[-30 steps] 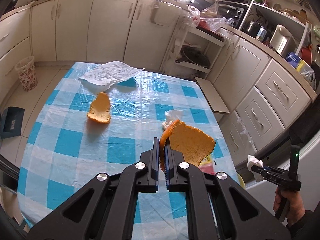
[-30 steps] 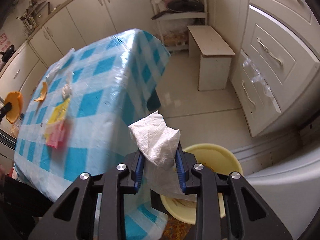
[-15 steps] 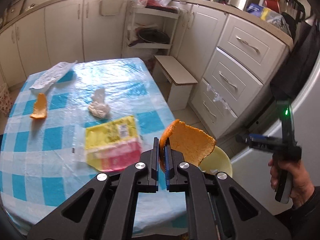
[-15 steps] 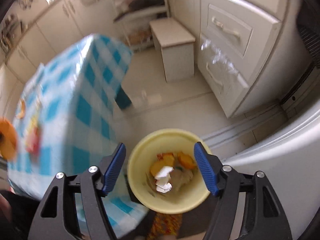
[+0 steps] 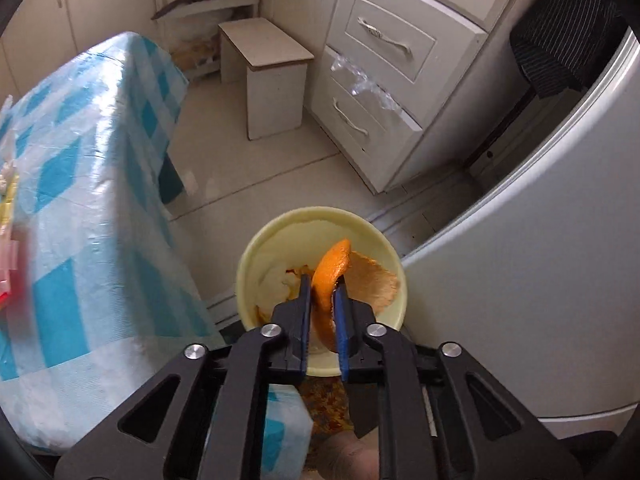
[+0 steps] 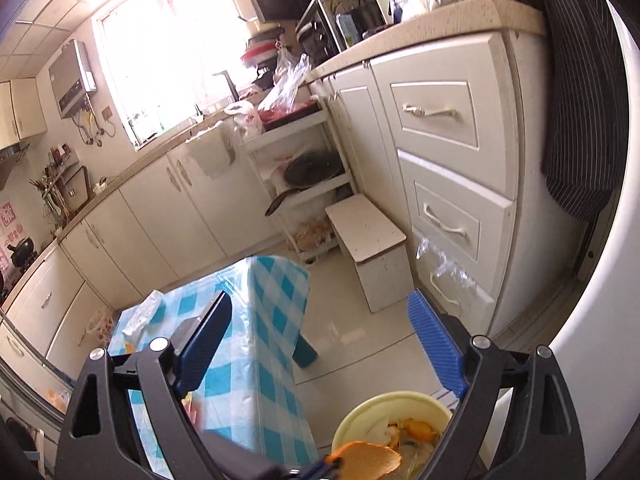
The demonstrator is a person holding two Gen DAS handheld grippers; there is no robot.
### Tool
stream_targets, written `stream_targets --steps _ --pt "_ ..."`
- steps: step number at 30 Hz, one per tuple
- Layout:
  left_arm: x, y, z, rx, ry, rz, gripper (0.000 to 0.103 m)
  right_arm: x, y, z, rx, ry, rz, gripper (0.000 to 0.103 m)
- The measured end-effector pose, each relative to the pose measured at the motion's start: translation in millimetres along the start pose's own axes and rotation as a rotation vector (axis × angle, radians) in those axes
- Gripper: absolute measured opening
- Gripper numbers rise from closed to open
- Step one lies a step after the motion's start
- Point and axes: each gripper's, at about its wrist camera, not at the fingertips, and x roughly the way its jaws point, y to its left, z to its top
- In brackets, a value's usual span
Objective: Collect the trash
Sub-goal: 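Lower the orange peel into the yellow bin and open the left tool, then grasp another crumpled white tissue with the right tool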
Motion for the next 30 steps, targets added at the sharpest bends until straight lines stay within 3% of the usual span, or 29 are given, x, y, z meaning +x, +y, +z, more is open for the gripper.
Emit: stream_targets --steps 1,3,6,13,22,25,30 --pt "4.1 -0.6 2.9 -0.001 0.01 0.006 0.028 -0.4 -0.2 3.8 0.002 -0.006 -0.004 0.086" --pt "1.9 -5.1 5.3 0.001 -0.013 0.006 0.058 -2.0 -0.7 10.2 0.01 -0.018 -0.007 0.086" --pt "-12.7 1.5 9.2 0.006 -0.053 -0.014 0.067 -5.3 0.0 16.3 0.027 -0.035 -0.005 0.087" --pt "-72.4 59.4 9.7 -0.047 -0.138 0.011 0.074 -3.8 18.5 14.5 0.007 -0.046 0.012 0.09" --pt "-146.6 163.6 1.4 -0.107 -0.247 0.19 0.083 16.6 59.6 1.2 -0.092 0.007 0.03 0.091" --pt "-157.6 207.2 -0.3 -0.174 -0.256 0.232 0.083 27.1 73.5 -5.7 -0.132 0.034 0.031 0.091" --pt "-164.1 283.1 -22.4 -0.384 -0.248 0.228 0.083 44.9 93.1 -20.5 -0.173 0.092 0.047 0.091"
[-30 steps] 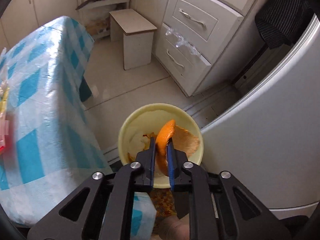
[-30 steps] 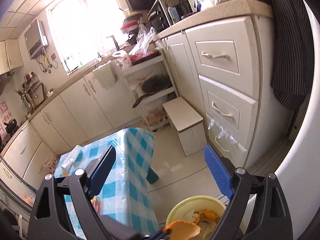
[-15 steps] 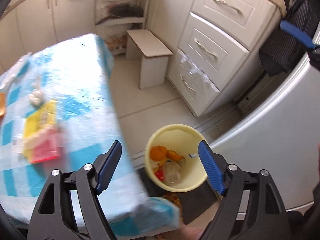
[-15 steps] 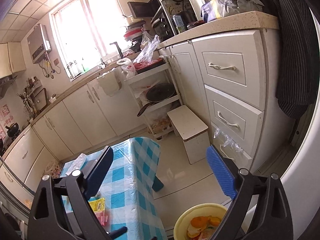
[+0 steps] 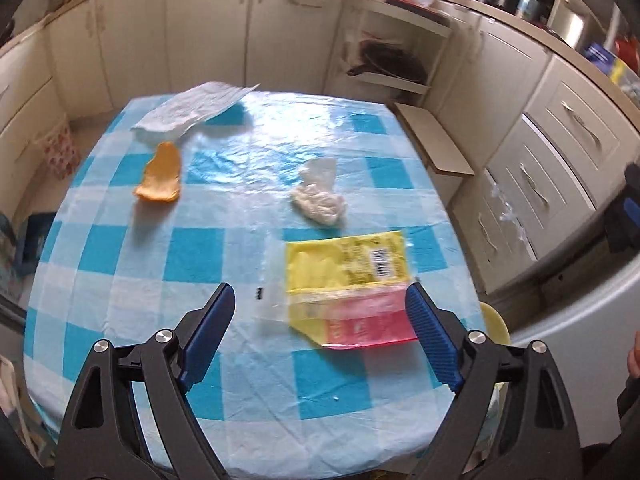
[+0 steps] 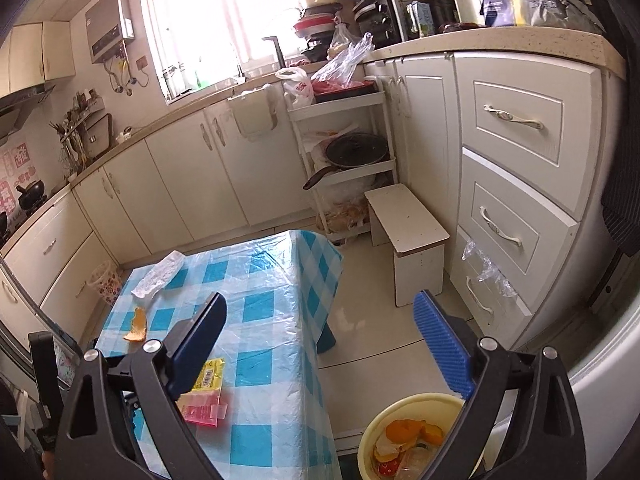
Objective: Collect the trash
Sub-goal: 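Grasp another crumpled white tissue with the right tool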
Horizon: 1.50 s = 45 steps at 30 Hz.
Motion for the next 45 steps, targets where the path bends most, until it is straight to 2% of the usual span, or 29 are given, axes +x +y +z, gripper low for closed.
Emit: stream_targets --steps 2,7,9,11,12,15,19,26,30,32,33,34,35,36,37,40,45 --pt "7.1 18.4 -1.4 -0.054 0.035 0.006 0.083 10.0 7.1 -4.3 -0.006 0.033 0.013 0.091" --pt "11.2 24.8 -4.6 -0.005 0.059 0.047 0.083 40.2 29.9 -18.6 -0.039 0.123 0.054 0.091" --pt "14.6 24.1 -8.6 0.005 0.088 0.044 0.083 55.0 39.8 -28.7 -0.079 0.121 0.051 0.091" --pt "17.6 24.5 -12.5 0.008 0.111 0.048 0.083 78.8 47.9 -39.4 -0.09 0.179 0.033 0.091" --pt "18.3 23.9 -13.6 0.009 0.119 0.054 0.083 92.2 52.0 -43.1 -0.076 0.22 0.061 0.091" --pt "21.1 29.0 -14.8 -0.001 0.142 0.075 0.083 120.9 66.0 -47.1 -0.03 0.254 0.123 0.091" --pt "19.6 46.4 -11.5 -0.046 0.136 0.138 0.083 158.0 99.6 -48.5 -0.028 0.31 0.176 0.091" --pt "18.9 90.9 -2.8 -0.144 0.147 0.176 0.083 201.1 153.5 -58.6 -0.163 0.354 0.157 0.087" --pt "20.9 109.0 4.6 -0.2 0.163 0.159 0.083 222.1 177.7 -71.3 -0.273 0.393 0.134 0.078" --pt "21.7 111.2 8.0 -0.207 0.165 0.147 0.083 231.4 186.6 -80.1 -0.332 0.42 0.117 0.069" --pt "22.5 109.8 9.8 -0.201 0.165 0.144 0.083 235.9 190.1 -85.0 -0.357 0.438 0.112 0.059" --pt "23.7 107.7 11.1 -0.191 0.166 0.14 0.083 235.4 194.1 -87.7 -0.39 0.417 0.097 0.05" --pt "25.4 105.0 12.3 -0.182 0.169 0.136 0.083 234.8 197.2 -88.8 -0.415 0.409 0.1 0.045" --pt "27.6 102.1 13.2 -0.175 0.172 0.133 0.083 234.5 197.8 -87.7 -0.412 0.418 0.121 0.03" --pt "30.3 99.6 13.8 -0.168 0.175 0.129 0.083 233.7 196.1 -84.8 -0.398 0.423 0.138 0.023" --pt "40.4 87.0 13.8 -0.137 0.195 0.115 0.083 225.6 185.3 -70.4 -0.316 0.404 0.195 0.019" --pt "54.2 62.3 12.5 -0.078 0.205 0.107 0.083 200.9 161.9 -44.1 -0.205 0.34 0.262 0.019"
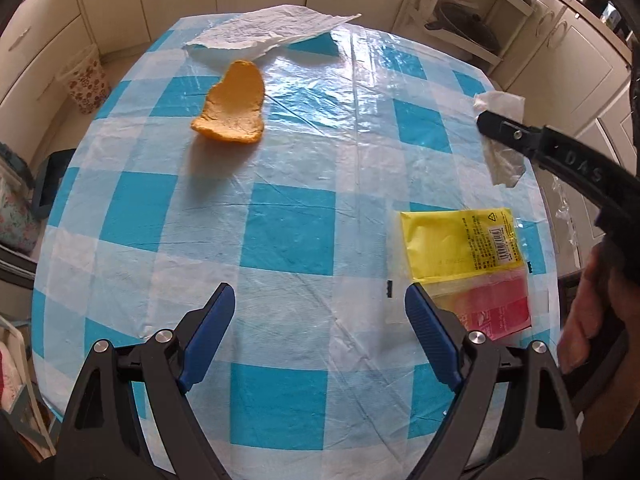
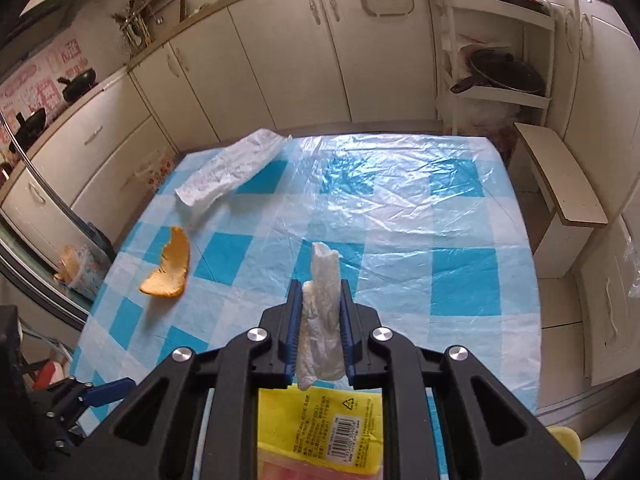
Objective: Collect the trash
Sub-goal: 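Grasp another crumpled white tissue with the right tool, then grasp the yellow snack packet with the left tool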
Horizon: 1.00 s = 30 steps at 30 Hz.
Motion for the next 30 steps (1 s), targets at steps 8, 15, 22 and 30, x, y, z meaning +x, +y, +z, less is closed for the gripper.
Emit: stream_targets --steps 8,15,22,30 --pt "16.6 -21.6 3.3 0.0 -0.009 0.022 0.084 -29.5 -30.6 -22.9 0.018 0.039 0.015 0.019" --pt "16.7 -36.6 1.4 0.003 -0.051 0.035 0.068 -11.3 -34.1 -58.4 -0.014 0.172 0.022 0.019" --pt "5.4 -28.9 -1.5 -0.003 -0.043 -0.064 0.006 -7.2 -21.3 -62.8 -0.023 0.195 0.045 0.019" --pt "-25.9 6.6 -5.6 -0.053 -0.106 -0.09 0.001 -29.7 -24.8 -61.9 -0.009 0.143 0.028 0.019"
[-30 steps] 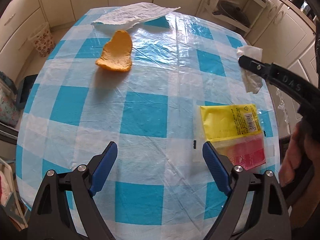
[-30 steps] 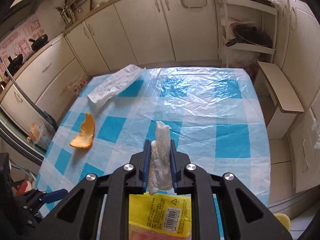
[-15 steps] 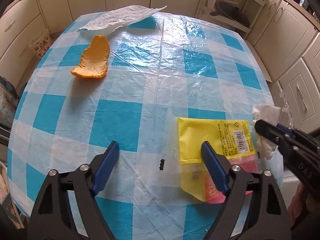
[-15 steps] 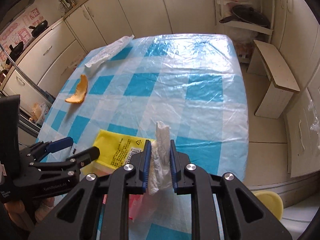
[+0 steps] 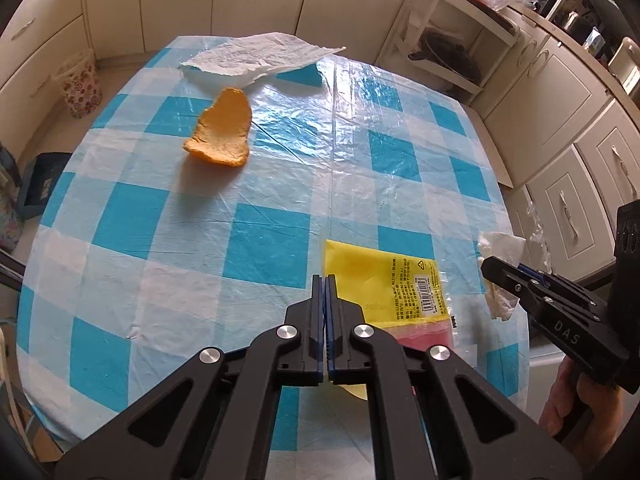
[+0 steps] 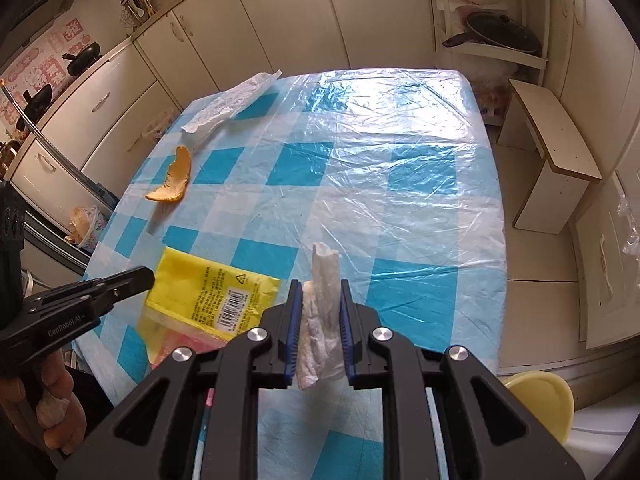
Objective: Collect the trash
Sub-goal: 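Grasp the yellow snack packet with the left tool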
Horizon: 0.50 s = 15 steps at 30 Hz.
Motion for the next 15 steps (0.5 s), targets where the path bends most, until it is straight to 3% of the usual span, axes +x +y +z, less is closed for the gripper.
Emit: stream_targets --steps 15 --pt "-56.4 2.2 -15.5 0.103 -0.198 0.165 0.001 -35.2 1.8 -31.9 -0.07 -0.041 -0.118 0.019"
